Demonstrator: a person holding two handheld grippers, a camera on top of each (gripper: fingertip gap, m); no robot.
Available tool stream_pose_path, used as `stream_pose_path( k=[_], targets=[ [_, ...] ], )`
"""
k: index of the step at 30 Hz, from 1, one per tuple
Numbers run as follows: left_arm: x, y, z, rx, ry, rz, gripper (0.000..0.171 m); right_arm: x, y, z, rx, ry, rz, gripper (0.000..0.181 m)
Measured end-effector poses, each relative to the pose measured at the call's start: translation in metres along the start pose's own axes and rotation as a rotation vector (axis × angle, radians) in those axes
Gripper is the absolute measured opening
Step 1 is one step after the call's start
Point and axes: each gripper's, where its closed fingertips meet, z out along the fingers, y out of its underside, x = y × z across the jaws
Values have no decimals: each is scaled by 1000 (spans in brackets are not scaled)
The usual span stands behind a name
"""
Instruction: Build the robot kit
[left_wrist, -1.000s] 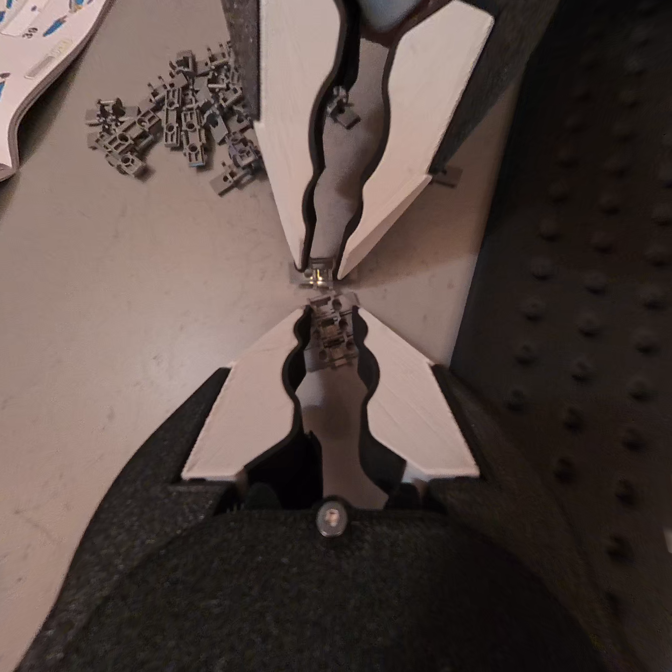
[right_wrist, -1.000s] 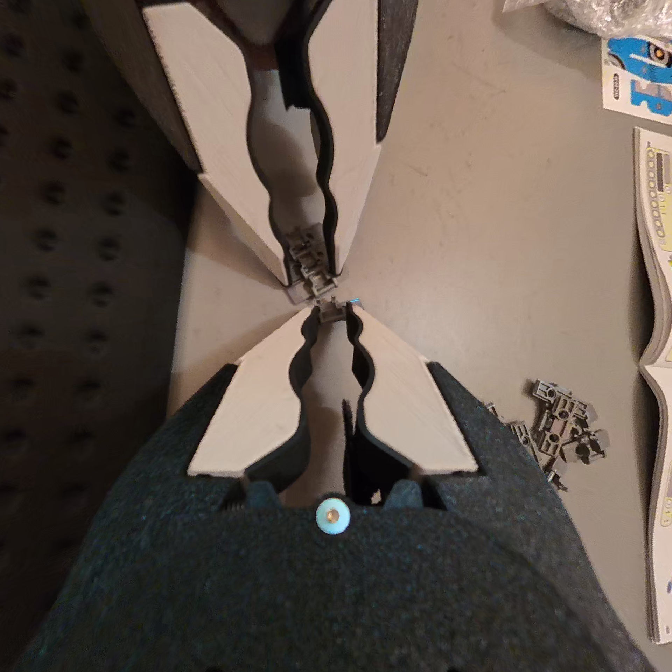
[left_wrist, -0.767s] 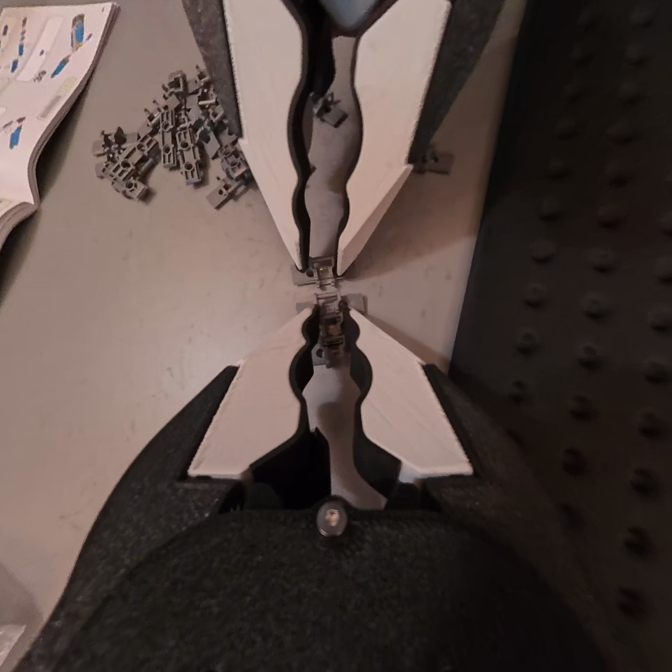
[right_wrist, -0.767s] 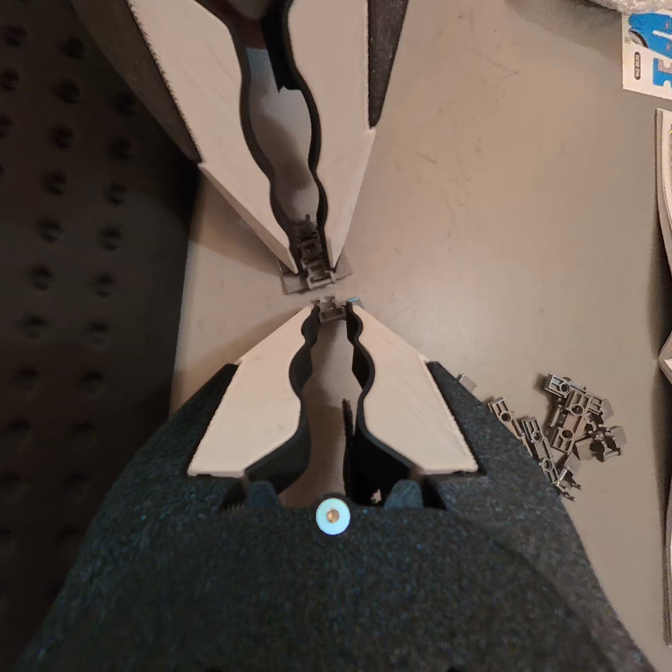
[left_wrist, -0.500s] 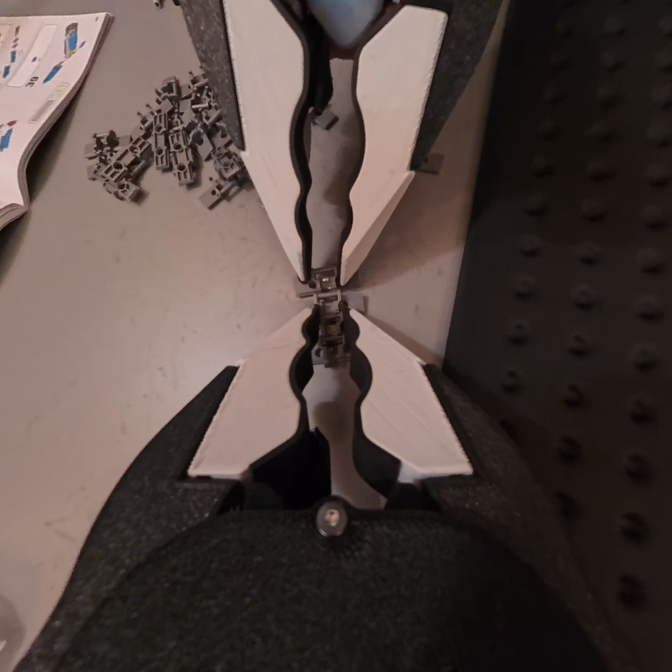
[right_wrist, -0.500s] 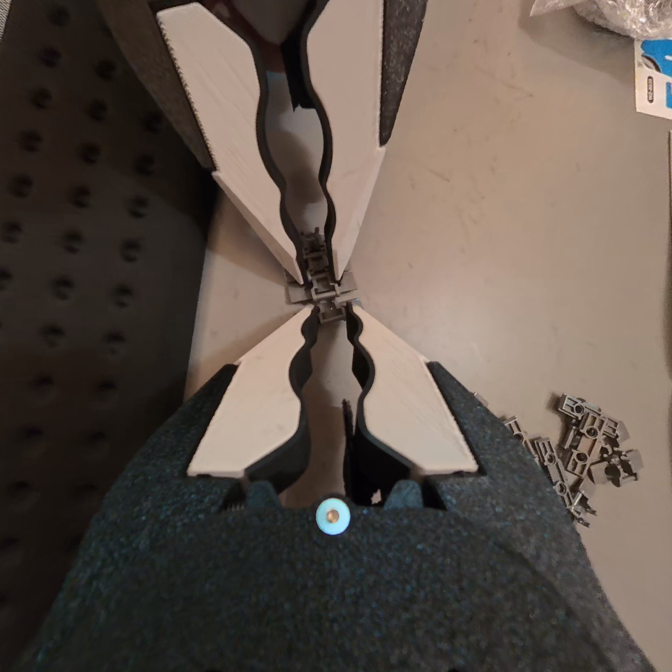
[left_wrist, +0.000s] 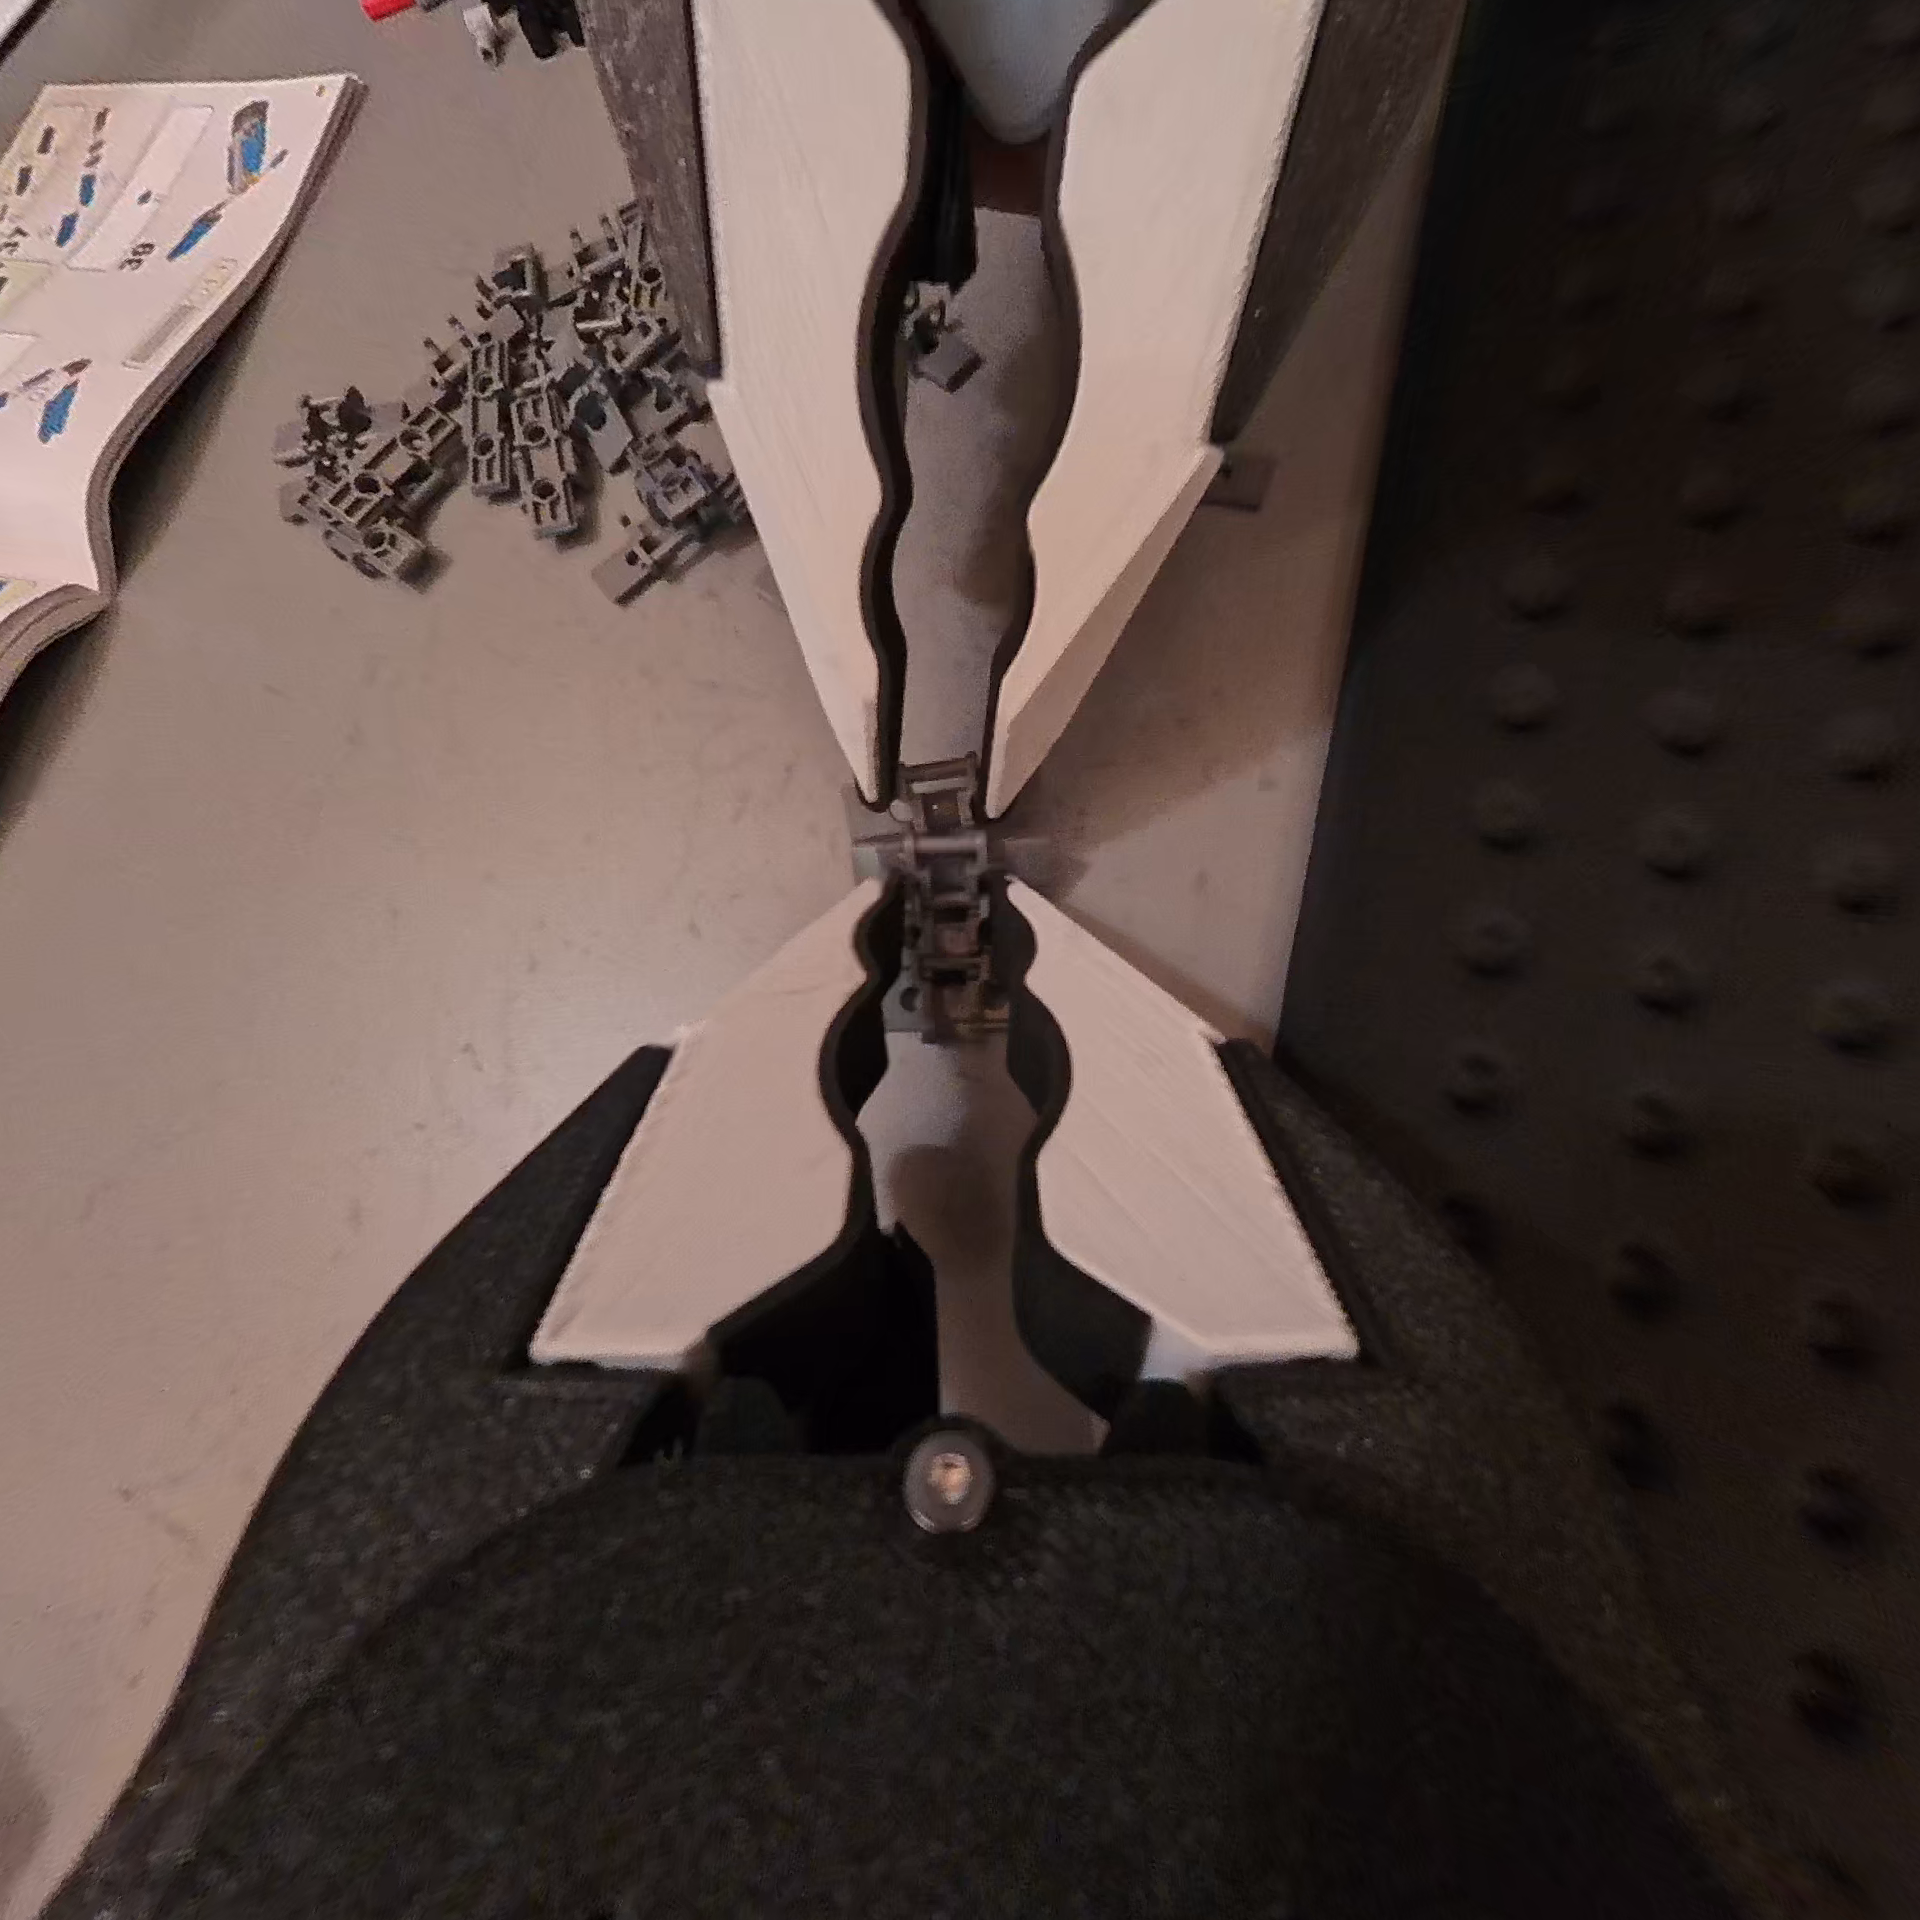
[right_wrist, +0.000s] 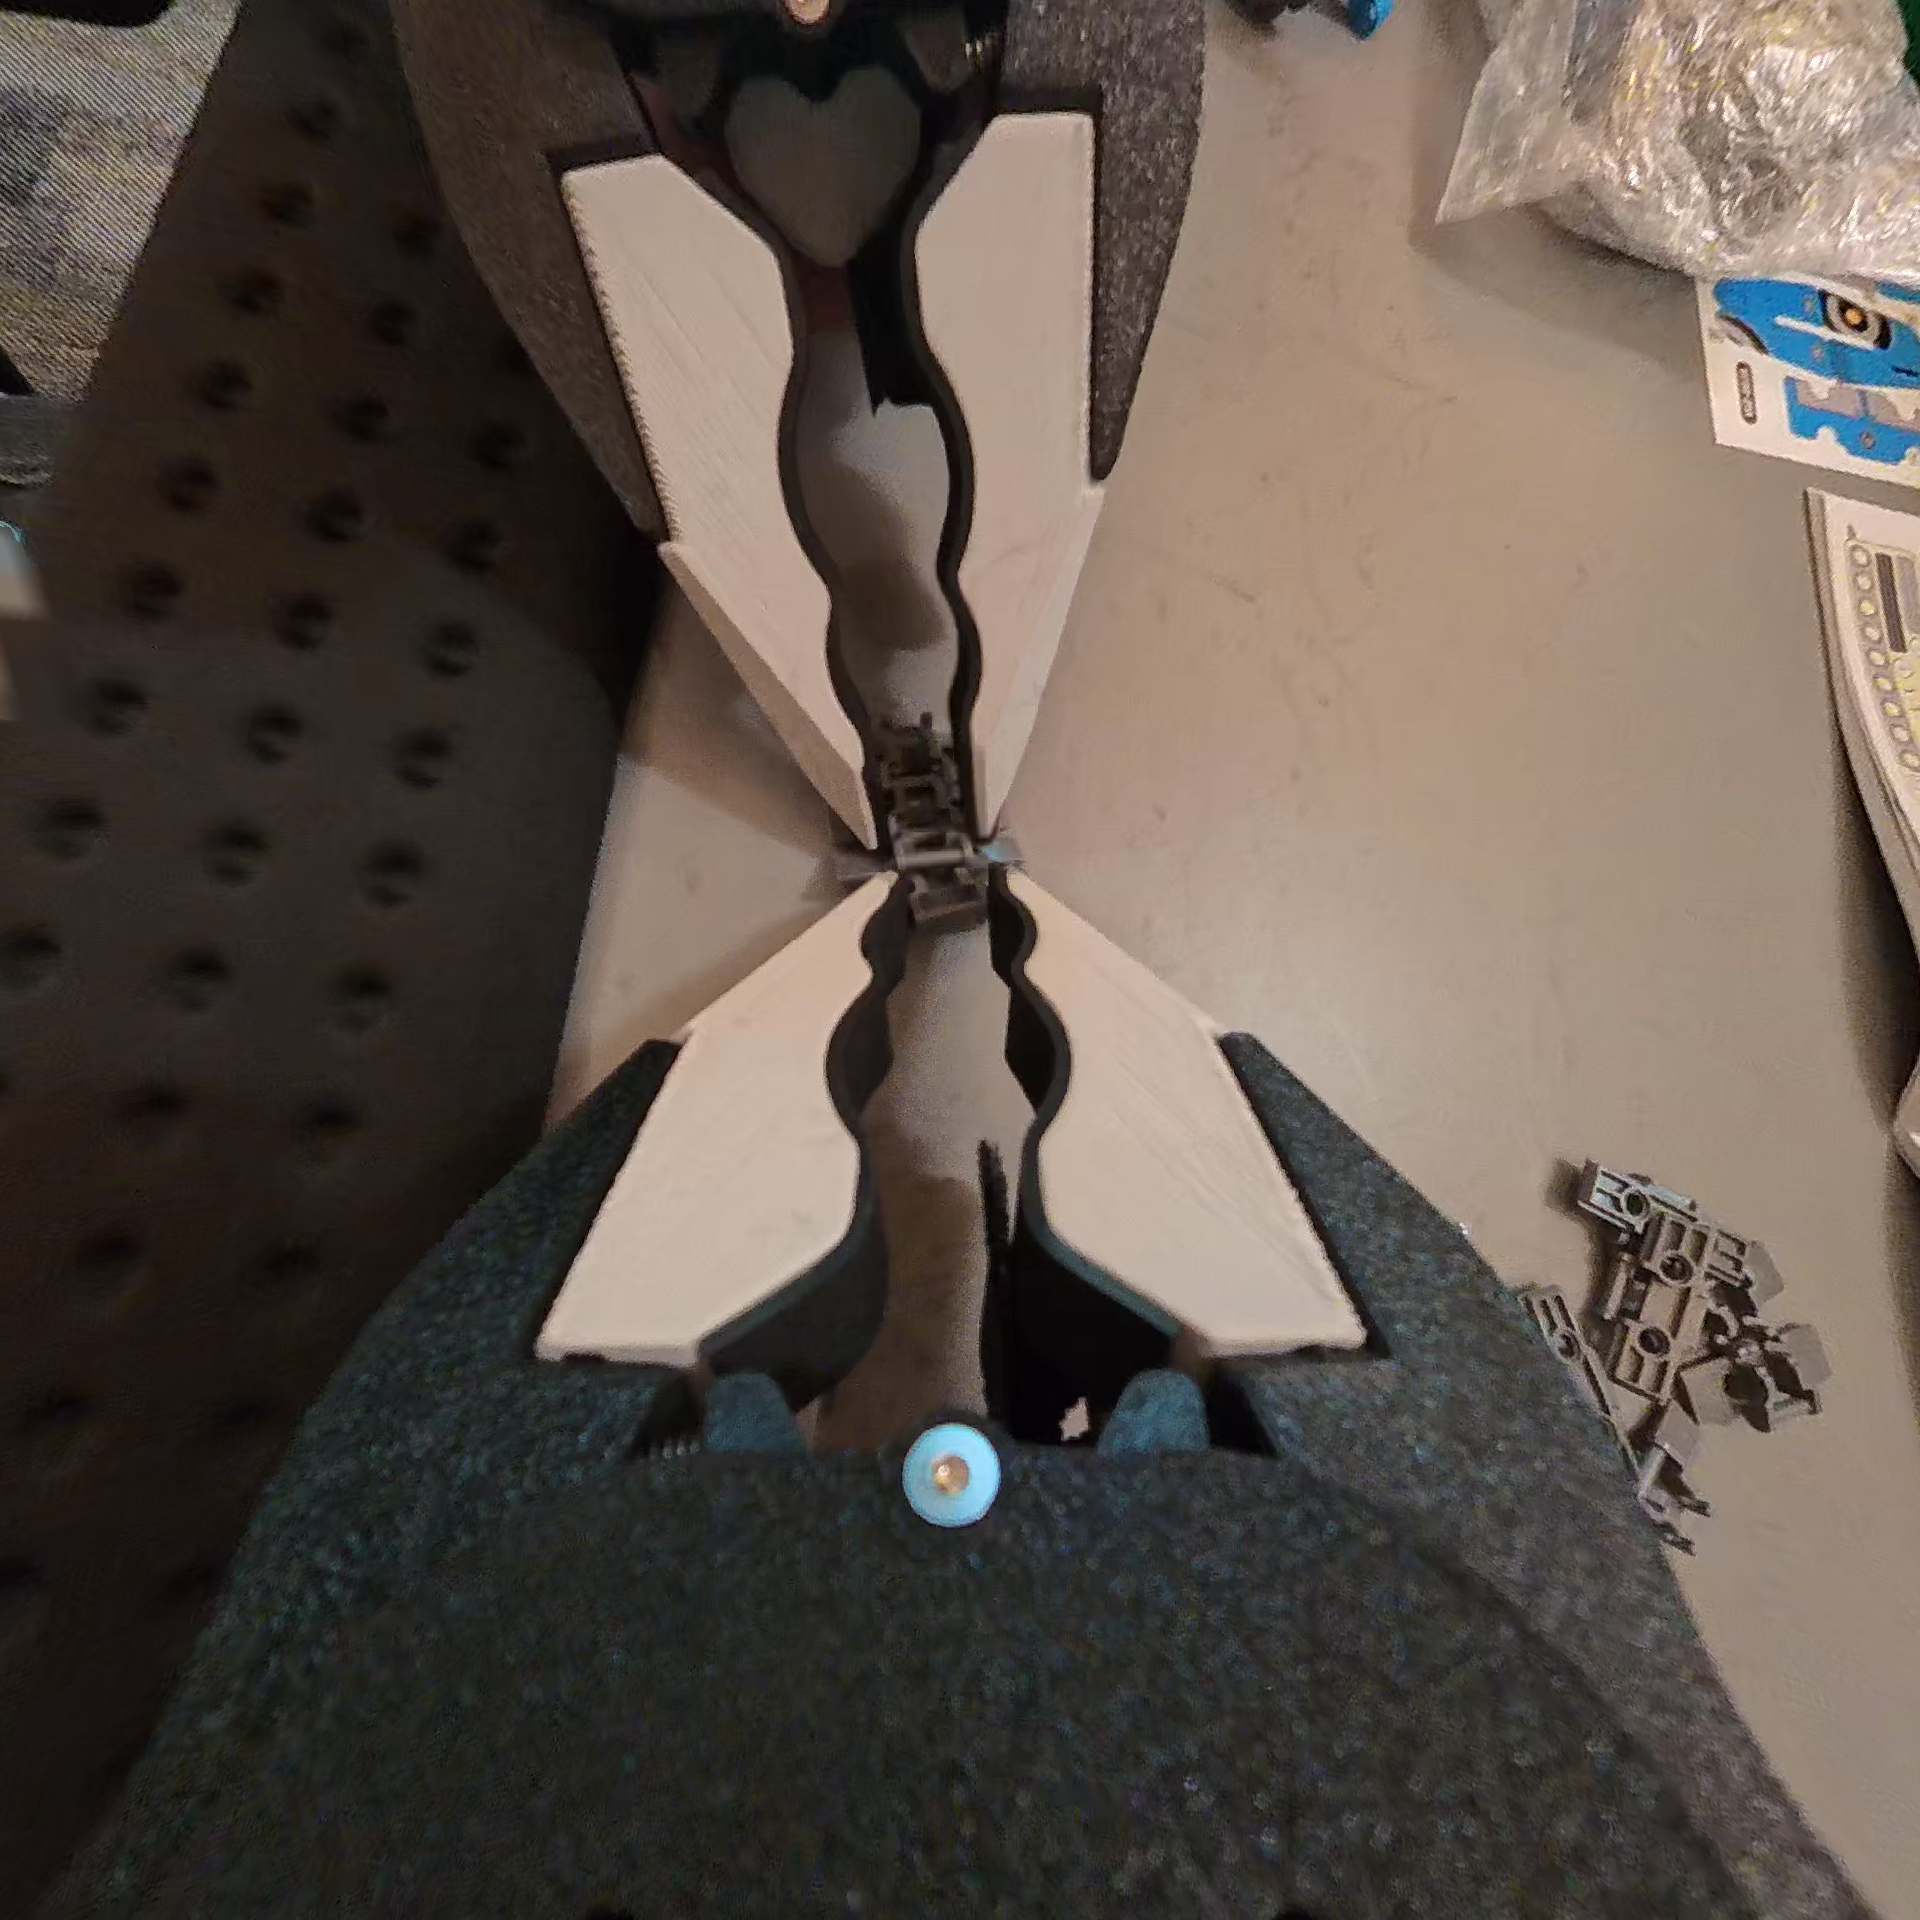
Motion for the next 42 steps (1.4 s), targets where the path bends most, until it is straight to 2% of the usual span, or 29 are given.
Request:
stream_pose_path(
  k=[8, 14, 27, 36, 42],
  targets=[
    [-5, 0, -6, 24, -6, -35, 24, 0, -3, -1, 30, 2, 6, 15],
    [-10, 1, -16, 62, 15, -91, 23, 0, -1, 1, 13, 8, -4, 15],
    [1, -2, 4, 11, -11, 14, 14, 0, 5, 6, -27, 21, -26, 15],
    [-1, -4, -6, 30, -7, -28, 18, 0, 6, 7, 7, -3, 29, 16],
    [2, -1, -4, 16, 12, -49, 20, 1, 0, -8, 81, -44, 105, 28]
  ],
)
